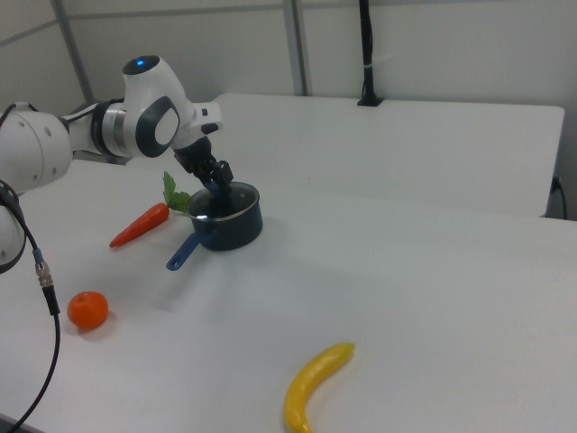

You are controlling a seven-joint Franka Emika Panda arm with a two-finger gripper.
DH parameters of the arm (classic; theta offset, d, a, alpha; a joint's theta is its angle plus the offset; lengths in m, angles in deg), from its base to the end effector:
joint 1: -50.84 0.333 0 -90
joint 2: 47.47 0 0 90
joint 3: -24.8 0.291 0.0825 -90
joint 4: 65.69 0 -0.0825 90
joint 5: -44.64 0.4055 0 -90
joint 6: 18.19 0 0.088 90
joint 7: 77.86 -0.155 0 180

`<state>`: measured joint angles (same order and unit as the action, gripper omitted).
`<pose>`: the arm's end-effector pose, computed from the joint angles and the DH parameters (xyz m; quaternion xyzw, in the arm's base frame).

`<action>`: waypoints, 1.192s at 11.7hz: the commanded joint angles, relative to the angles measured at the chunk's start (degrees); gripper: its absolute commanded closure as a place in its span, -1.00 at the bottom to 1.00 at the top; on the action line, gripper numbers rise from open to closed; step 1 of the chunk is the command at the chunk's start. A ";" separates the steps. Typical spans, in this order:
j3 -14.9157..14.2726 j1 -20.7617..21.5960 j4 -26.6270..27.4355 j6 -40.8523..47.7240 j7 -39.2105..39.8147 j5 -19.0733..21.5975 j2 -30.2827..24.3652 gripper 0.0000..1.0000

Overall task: Close lid
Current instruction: 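Lower the glass lid onto the saucepan rim and open the gripper, then raise the open gripper away from the lid knob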

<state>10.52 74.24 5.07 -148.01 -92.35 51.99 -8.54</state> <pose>0.7727 0.1772 0.3445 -0.9821 0.0368 -0.1836 0.0224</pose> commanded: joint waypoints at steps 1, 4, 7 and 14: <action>0.30 -0.02 -1.59 -2.37 -1.33 0.91 1.32 0.17; 0.30 -0.02 -1.50 -3.51 -1.51 0.91 1.94 0.17; 0.30 0.07 -1.06 -2.99 -1.51 1.00 1.94 -0.99; 10.83 -11.69 13.84 1.47 -1.15 0.66 -15.43 -1.00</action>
<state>15.52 67.68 6.90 -149.96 -93.30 53.63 -12.70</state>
